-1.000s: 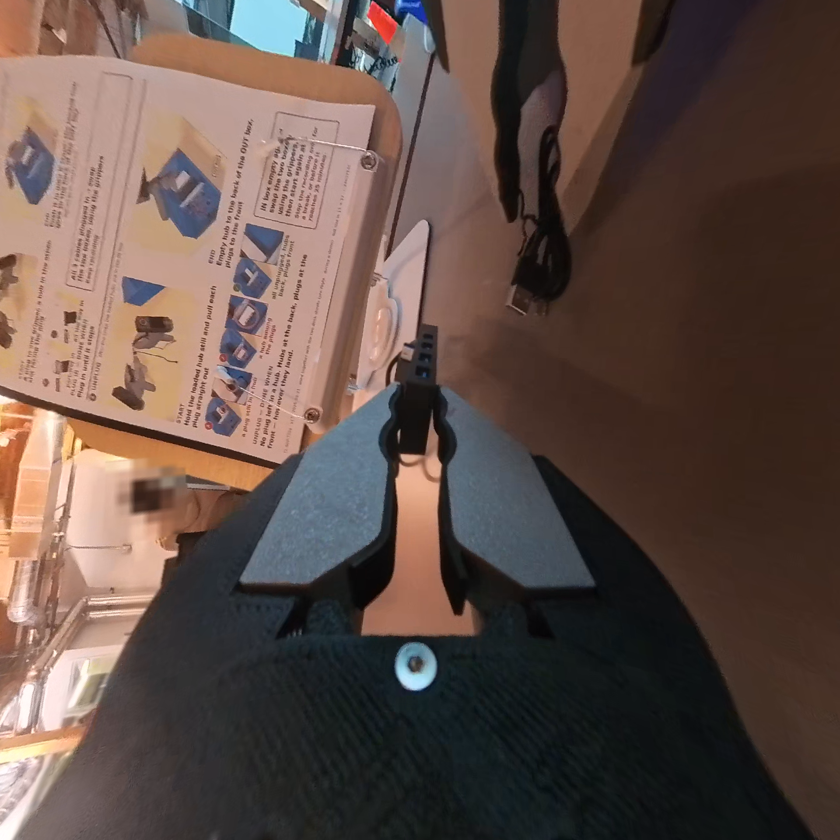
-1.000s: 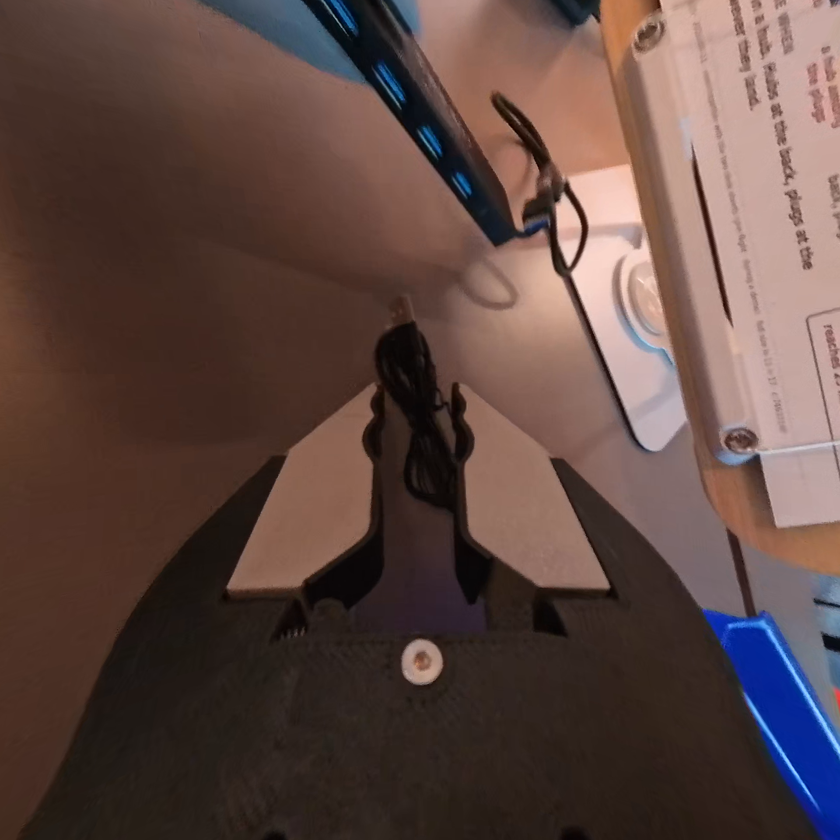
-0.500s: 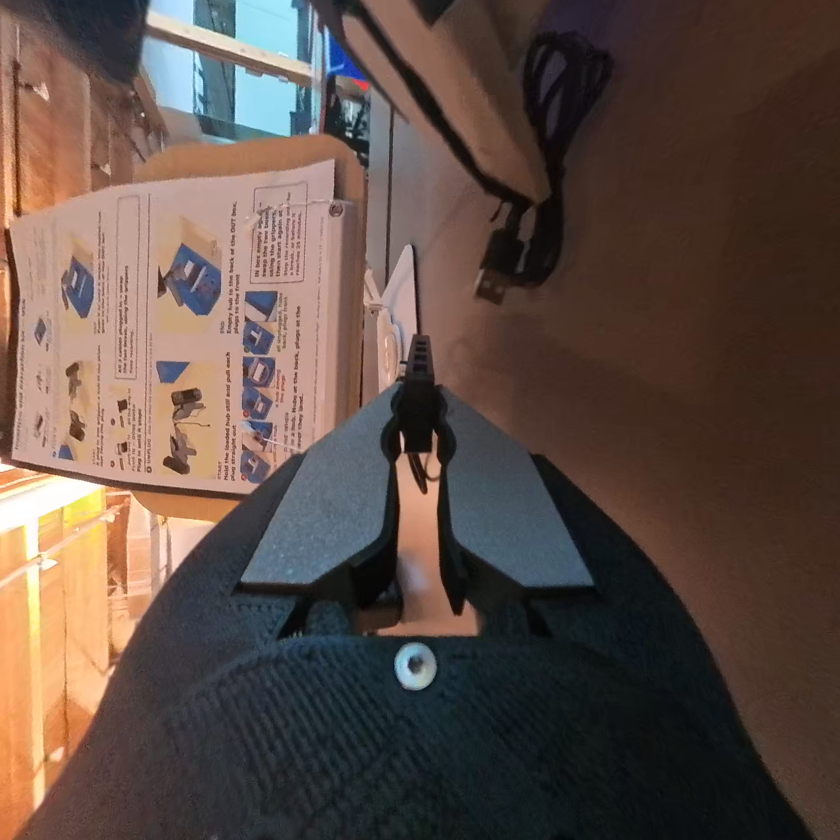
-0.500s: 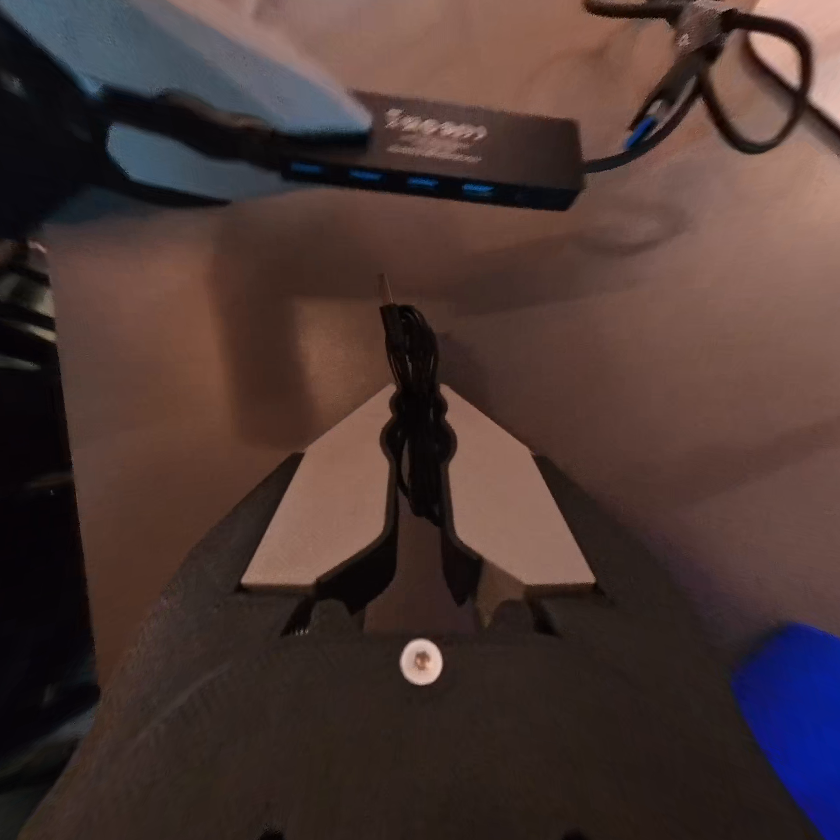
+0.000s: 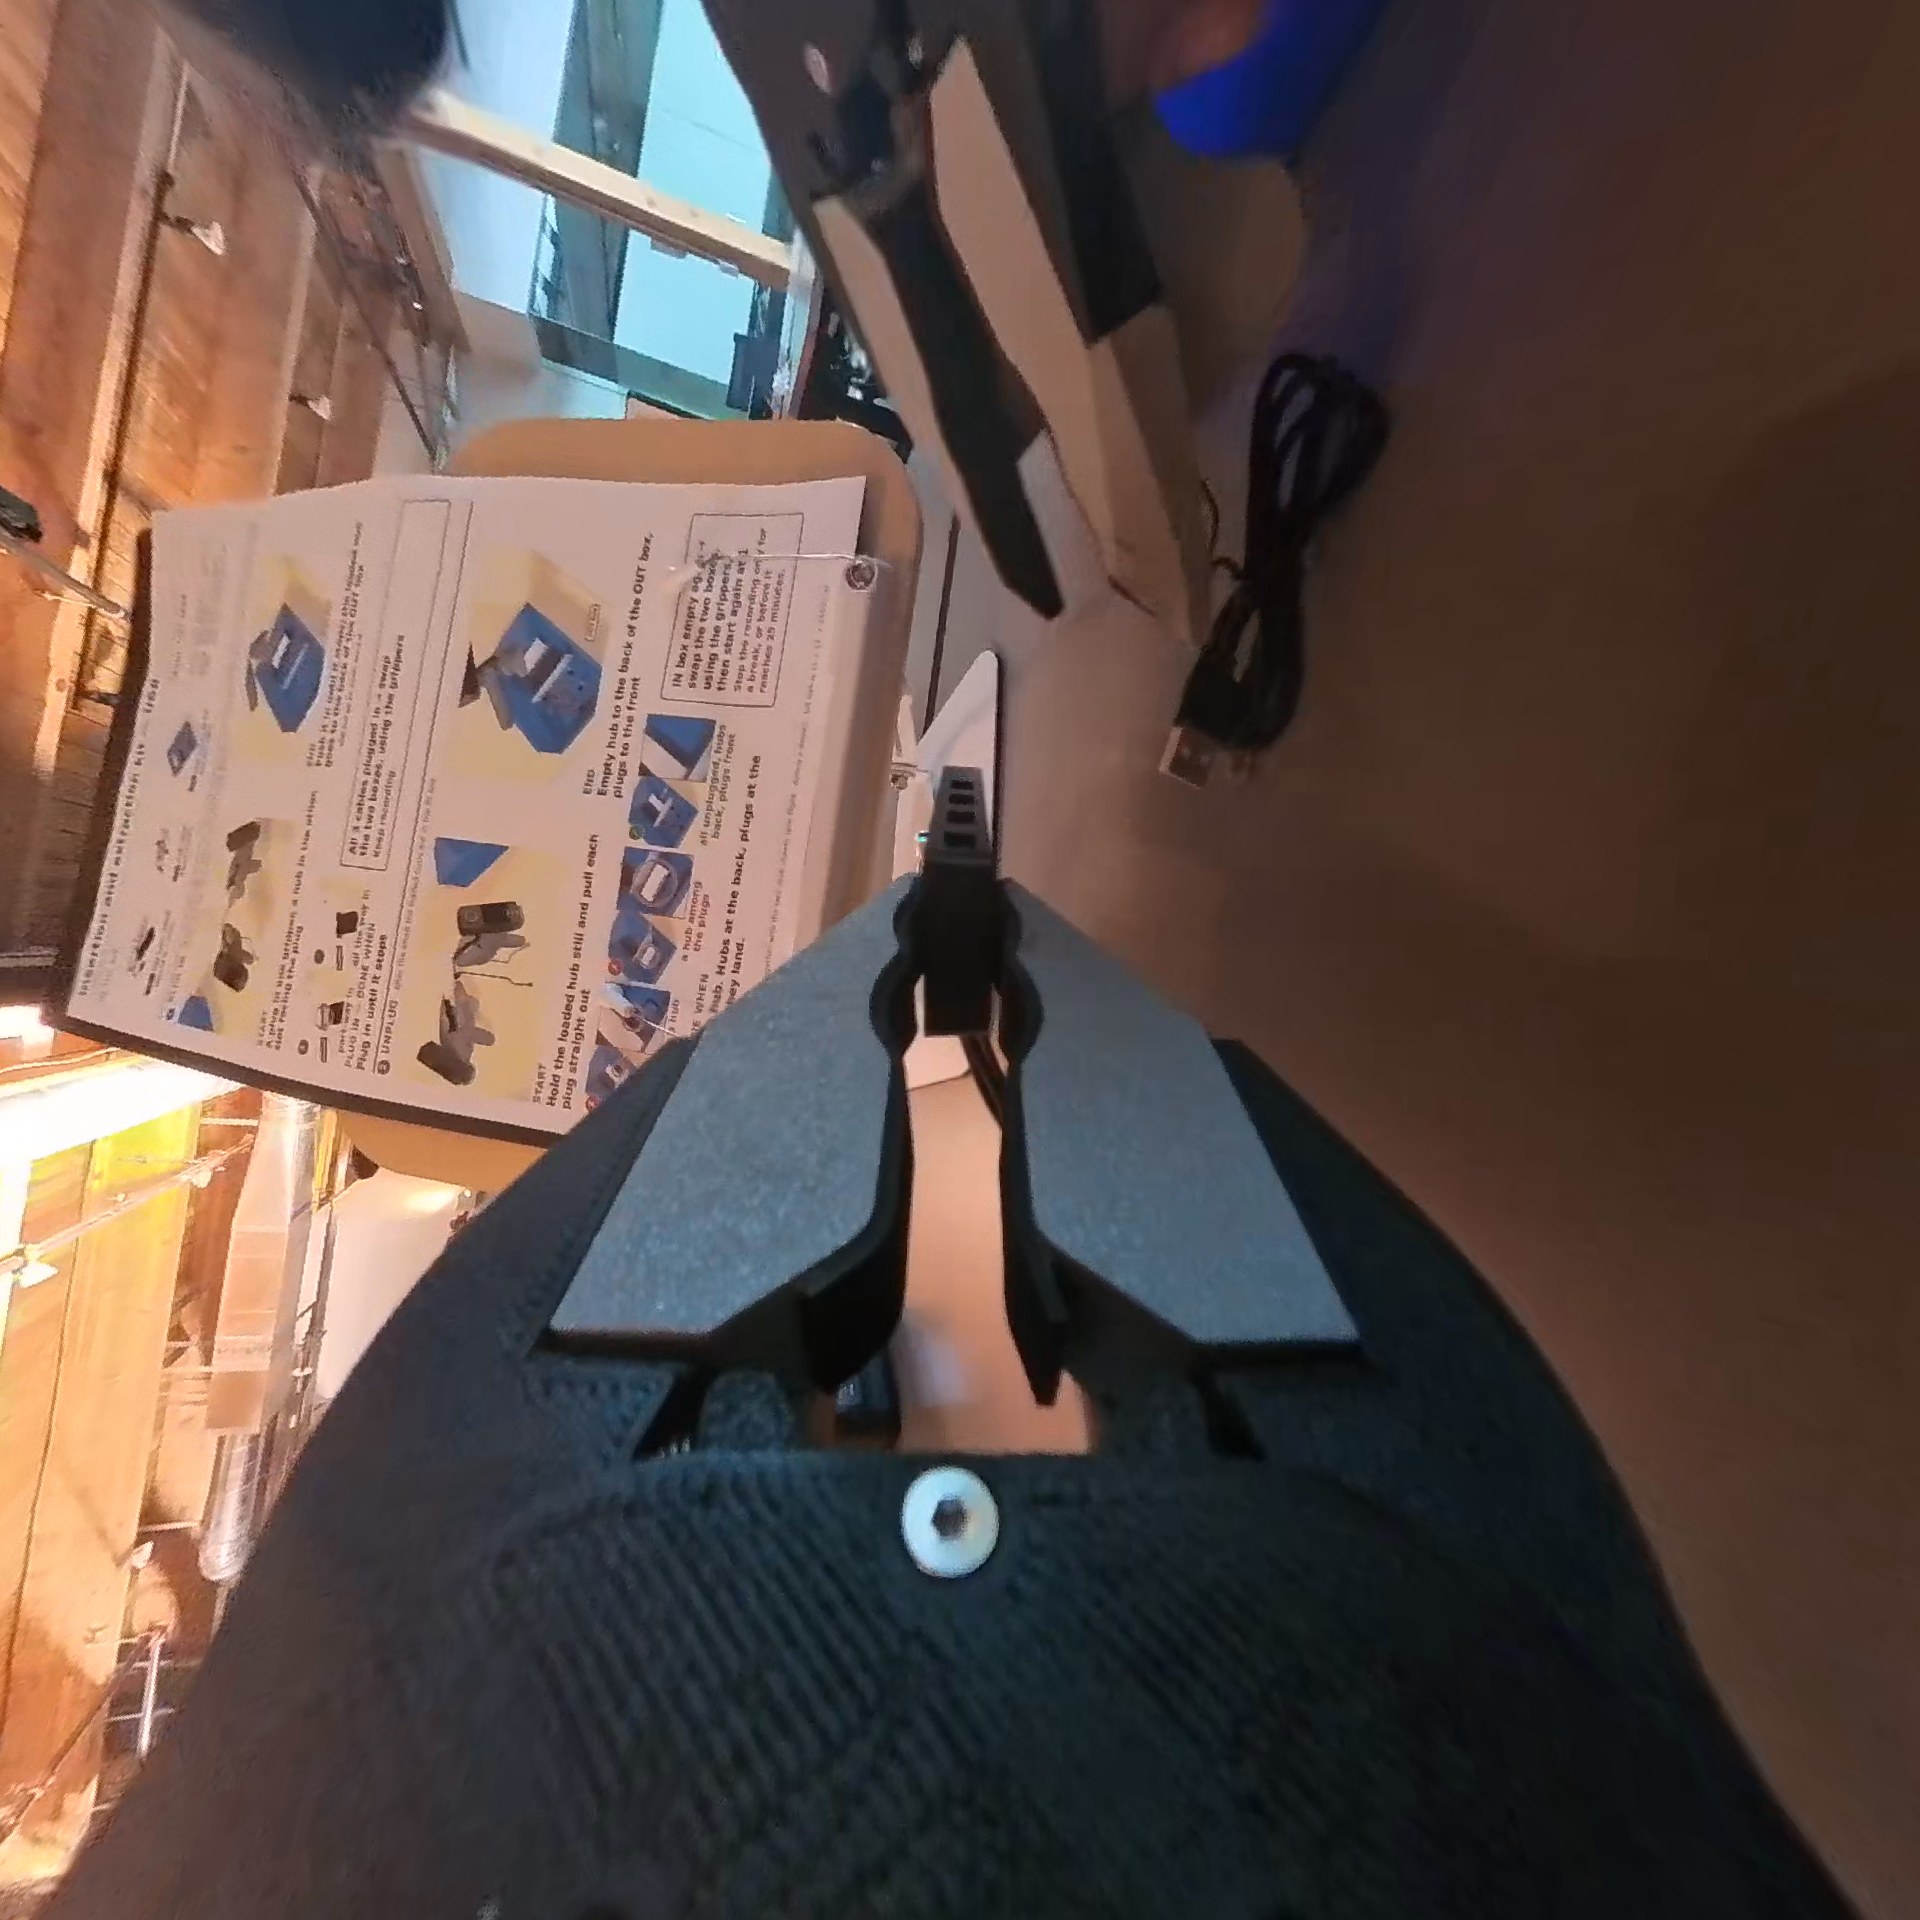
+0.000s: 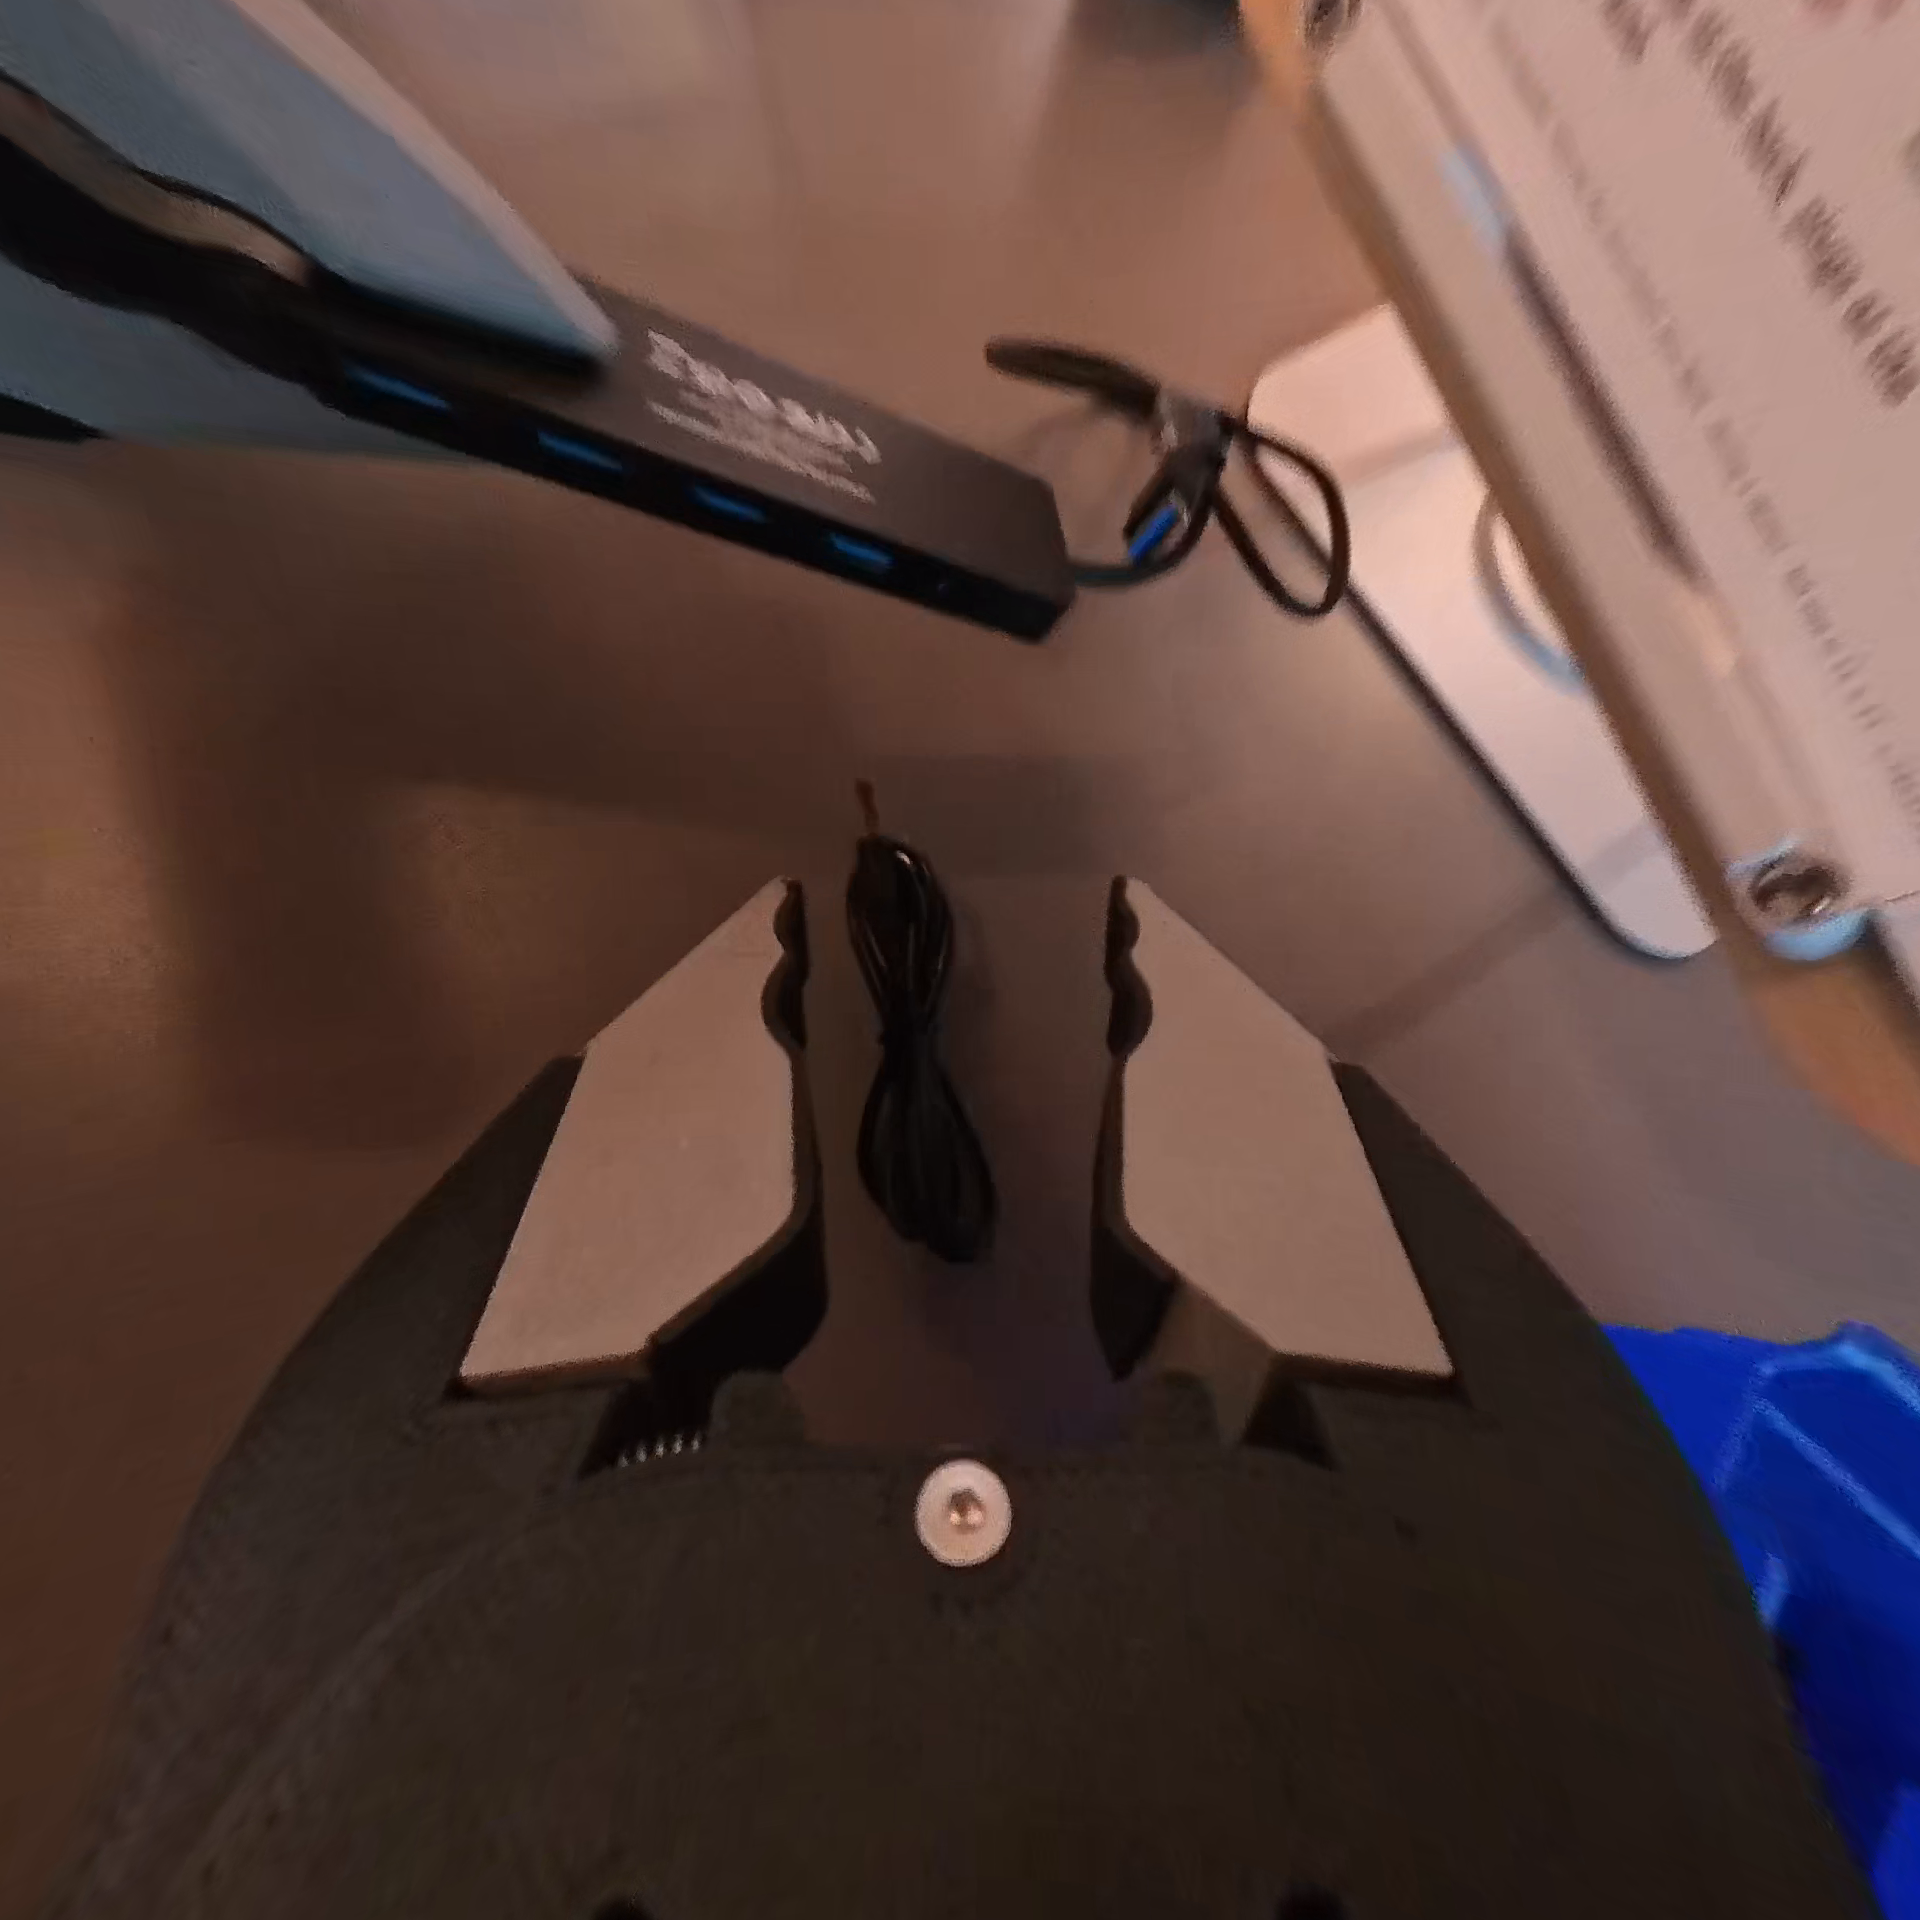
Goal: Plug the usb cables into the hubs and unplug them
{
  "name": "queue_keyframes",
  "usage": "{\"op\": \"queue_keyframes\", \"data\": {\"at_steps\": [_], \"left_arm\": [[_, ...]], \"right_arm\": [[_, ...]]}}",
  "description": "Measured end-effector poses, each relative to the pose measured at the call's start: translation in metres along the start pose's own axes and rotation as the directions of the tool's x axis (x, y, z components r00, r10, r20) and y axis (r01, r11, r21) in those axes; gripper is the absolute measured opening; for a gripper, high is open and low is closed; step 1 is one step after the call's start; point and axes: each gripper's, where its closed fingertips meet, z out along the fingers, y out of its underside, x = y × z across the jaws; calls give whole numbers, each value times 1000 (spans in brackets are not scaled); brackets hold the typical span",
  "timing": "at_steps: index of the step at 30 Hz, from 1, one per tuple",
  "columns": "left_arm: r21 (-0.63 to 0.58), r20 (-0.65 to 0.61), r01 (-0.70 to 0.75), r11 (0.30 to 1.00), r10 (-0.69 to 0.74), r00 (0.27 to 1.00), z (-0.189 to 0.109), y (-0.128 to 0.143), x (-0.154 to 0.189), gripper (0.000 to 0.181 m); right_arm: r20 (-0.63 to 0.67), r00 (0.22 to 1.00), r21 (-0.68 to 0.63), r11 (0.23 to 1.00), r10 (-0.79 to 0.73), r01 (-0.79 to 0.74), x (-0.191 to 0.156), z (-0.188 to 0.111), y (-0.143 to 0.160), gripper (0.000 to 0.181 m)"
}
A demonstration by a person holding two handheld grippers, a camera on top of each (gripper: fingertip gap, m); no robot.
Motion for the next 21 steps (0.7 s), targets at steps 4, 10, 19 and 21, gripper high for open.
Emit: {"op": "queue_keyframes", "data": {"at_steps": [4,10,19,21], "left_arm": [[23,-6,22,1000,-22,1000,-2,-5,0,8],[117,-49,87,989,-82,995,-16,-23,-3,8],[287,-163,235,929,-194,967,-34,-47,-4,8],[339,-150,254,906,-215,965,-35,-50,-7,8]], "right_arm": [[-54,980,105,975,-190,195,-22,-10,-26,37],[-217,925,124,931,-313,344,-28,-7,-47,44],[-273,885,132,896,-378,423,-31,-5,-50,17],[-265,887,163,890,-377,427,-32,-7,-53,17]]}}
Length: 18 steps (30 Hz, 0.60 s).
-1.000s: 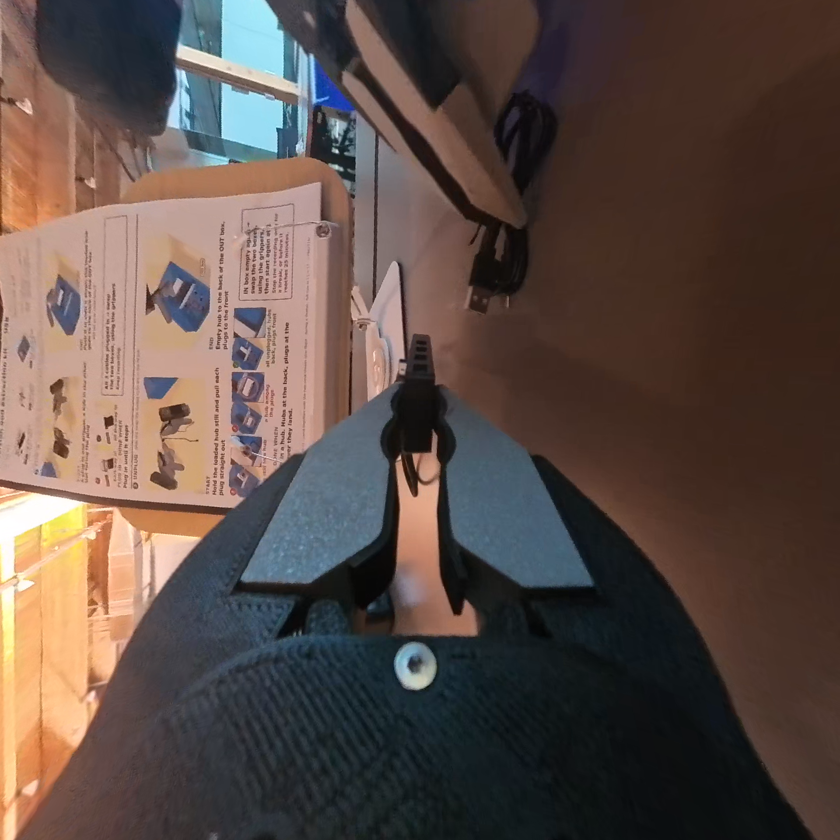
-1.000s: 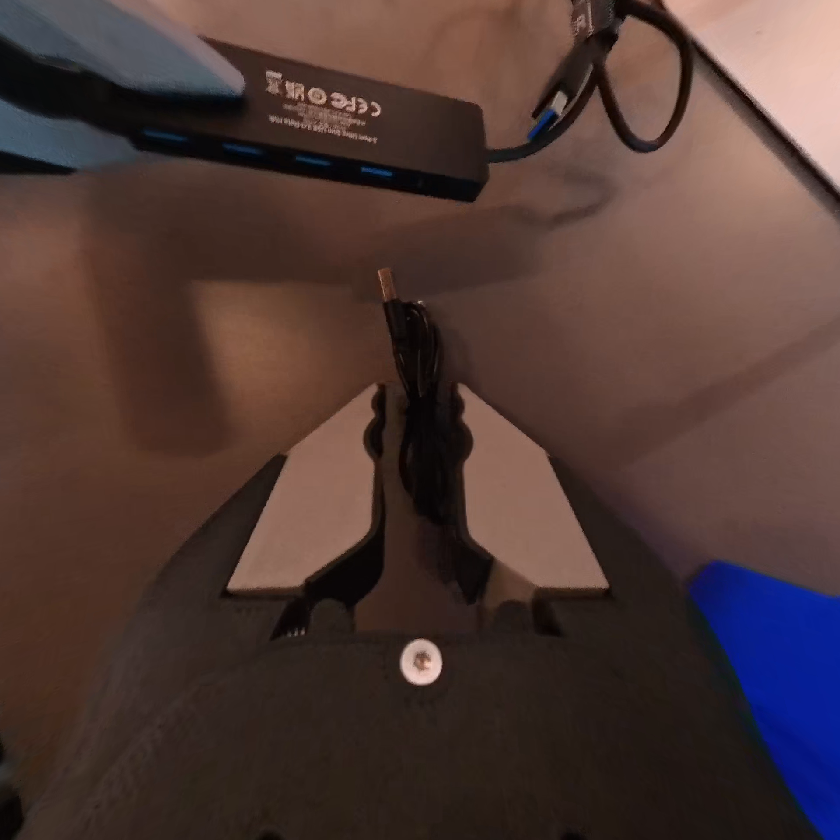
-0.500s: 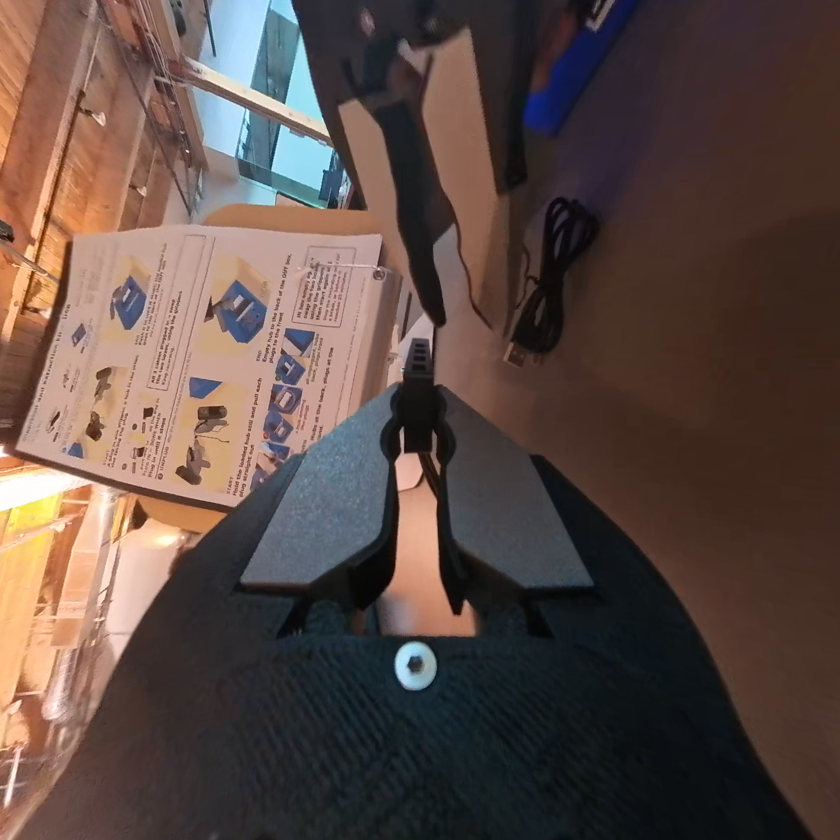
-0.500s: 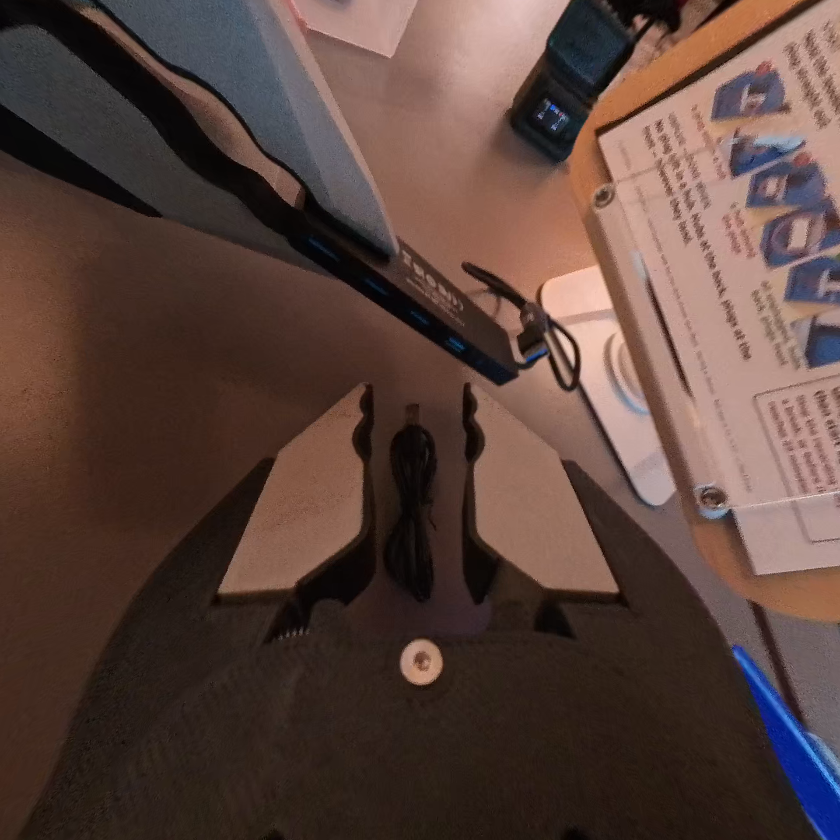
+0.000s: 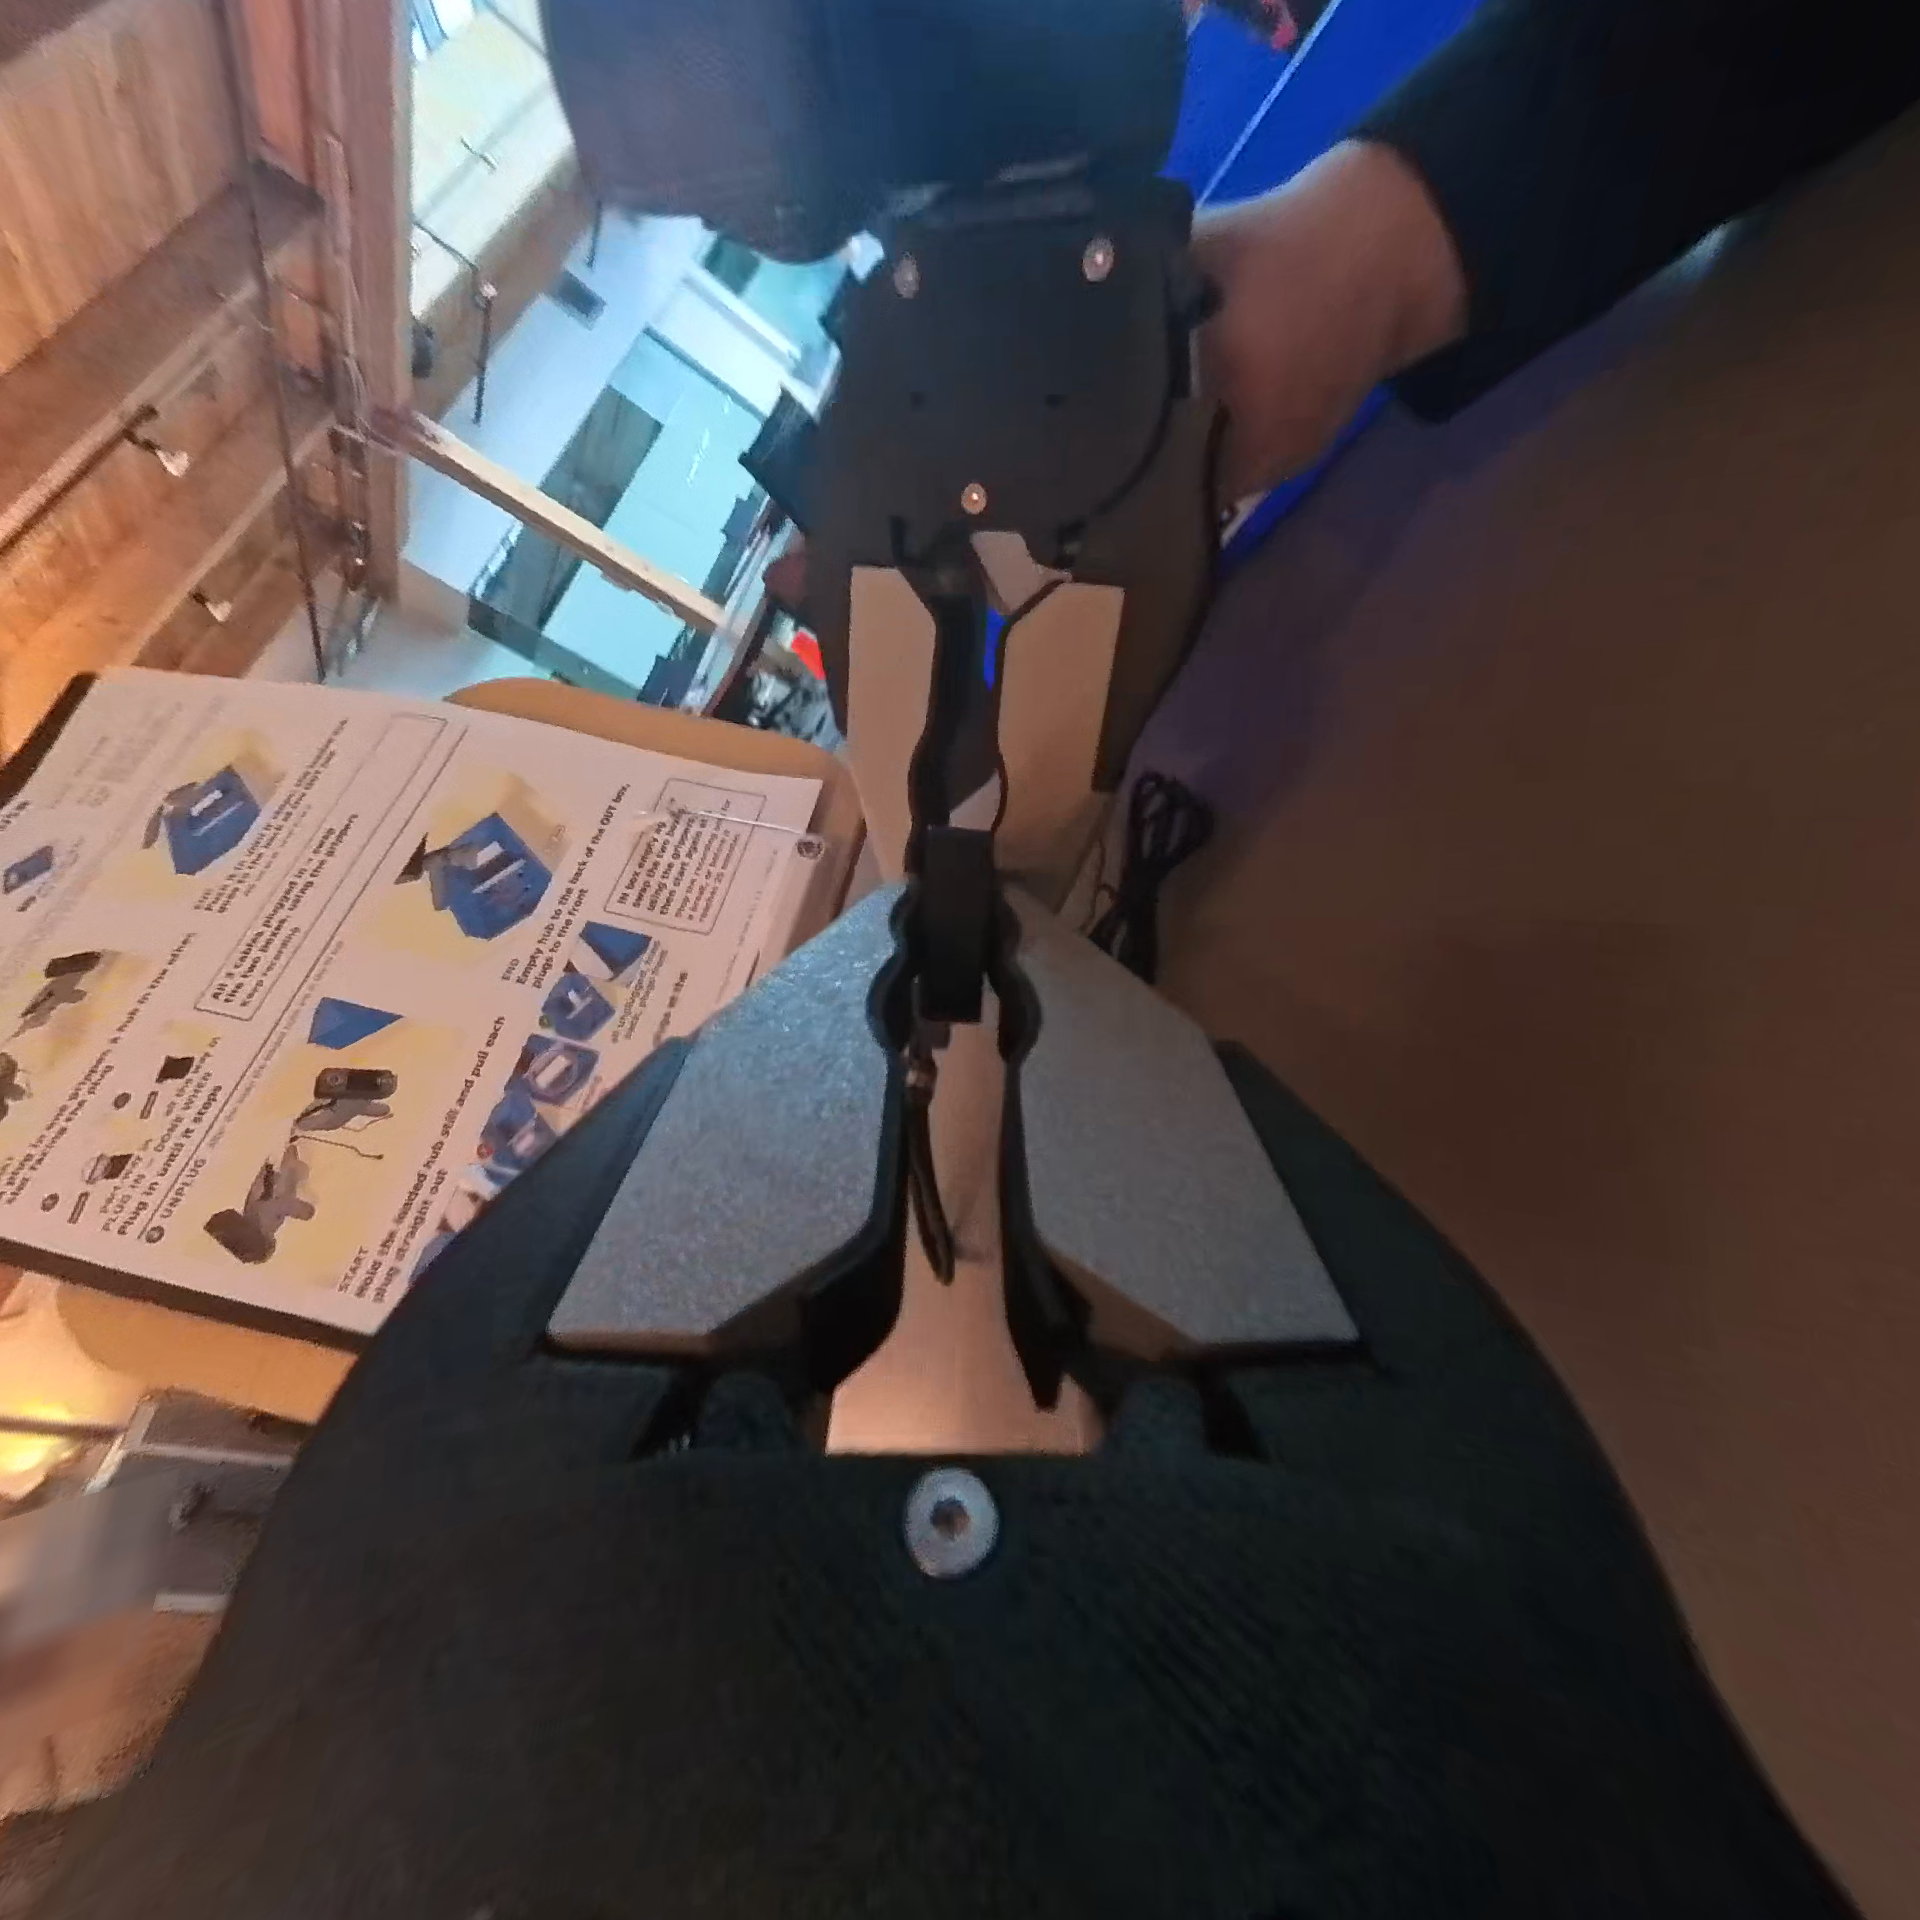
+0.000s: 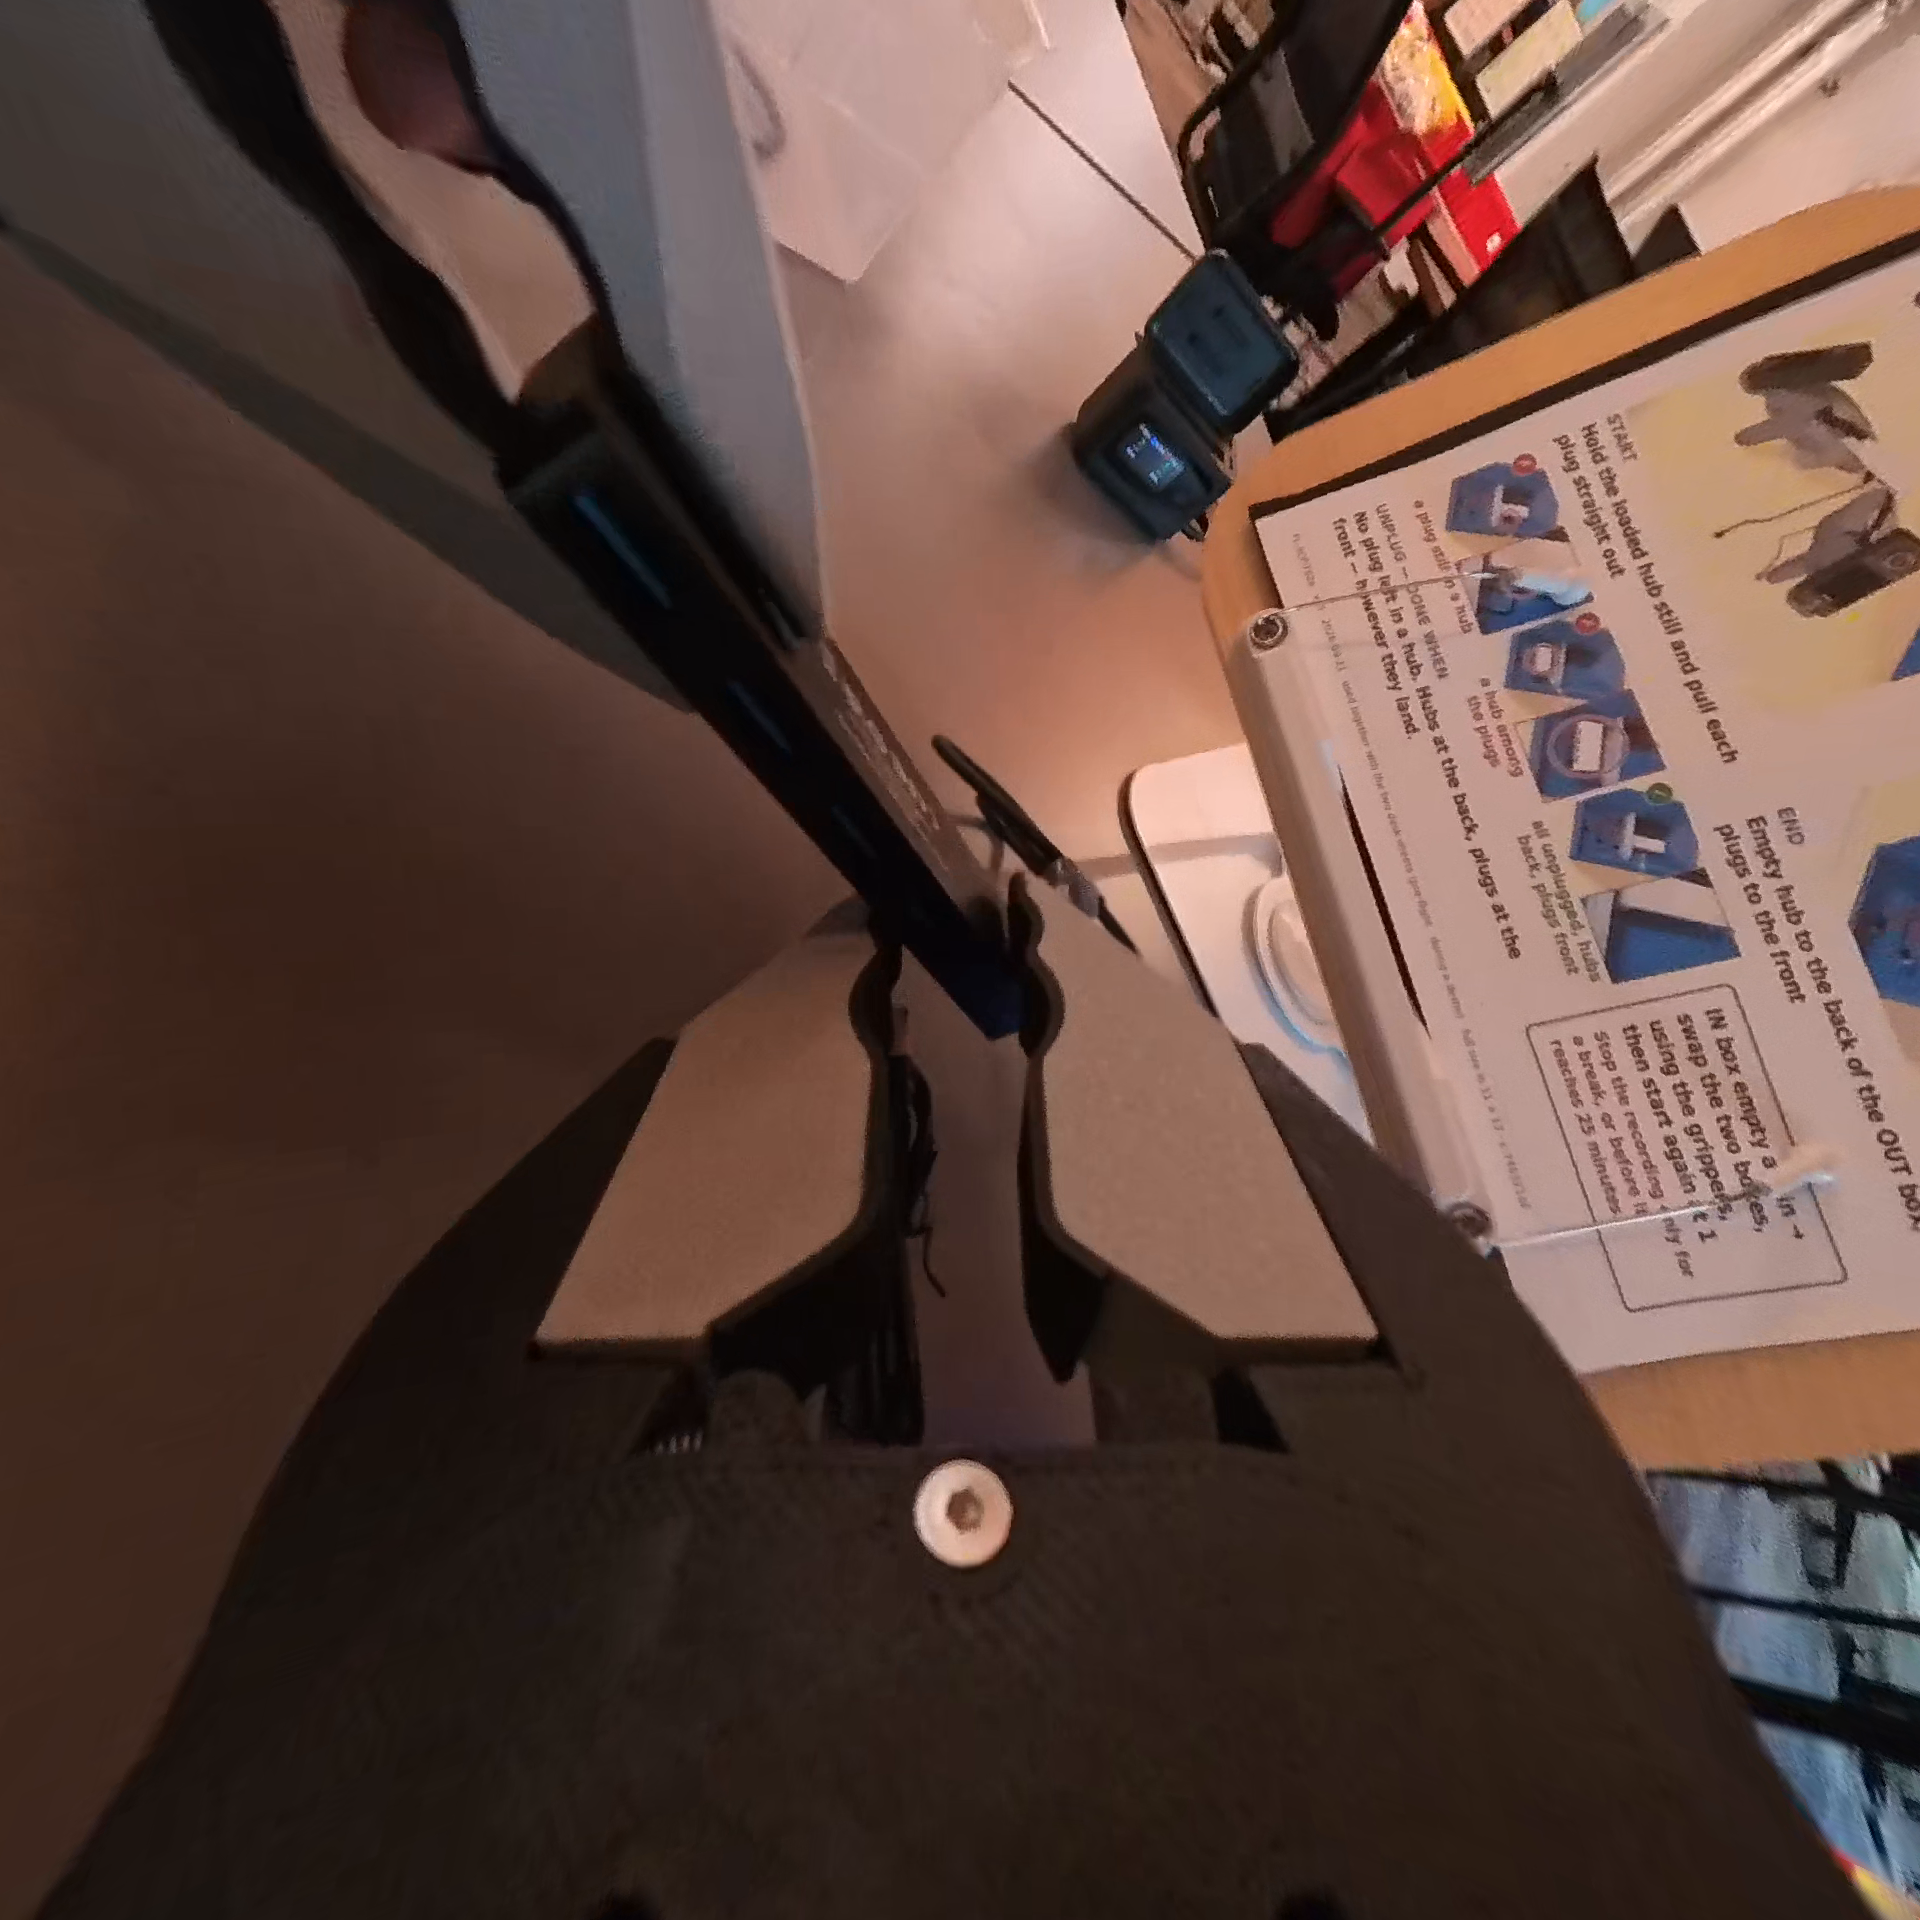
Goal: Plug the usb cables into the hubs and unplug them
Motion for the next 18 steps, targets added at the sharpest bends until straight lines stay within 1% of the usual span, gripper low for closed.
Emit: {"op": "queue_keyframes", "data": {"at_steps": [2,5,8,11,13,16,18], "left_arm": [[-2,6,41,999,-41,999,0,3,-4,10],[-24,-17,109,994,-110,994,1,10,-4,11],[-57,-50,133,990,-135,990,6,16,2,16],[-116,-62,115,987,-123,990,13,26,10,16],[-159,-57,64,985,-74,996,15,33,12,9],[-185,-48,7,983,-16,999,15,34,12,9],[-201,-31,2,980,-9,999,15,35,9,9]], "right_arm": [[2,1000,37,999,-22,22,-1,1,-3,14],[8,1000,23,999,-23,23,-3,3,0,14],[3,999,36,999,-40,40,-6,3,-4,14],[7,998,18,997,-69,69,-12,6,-7,14],[21,997,-5,997,-78,78,-18,10,-4,14],[32,999,-11,999,-33,34,-16,9,0,16],[16,1000,-48,999,13,-12,-5,7,10,23]]}}
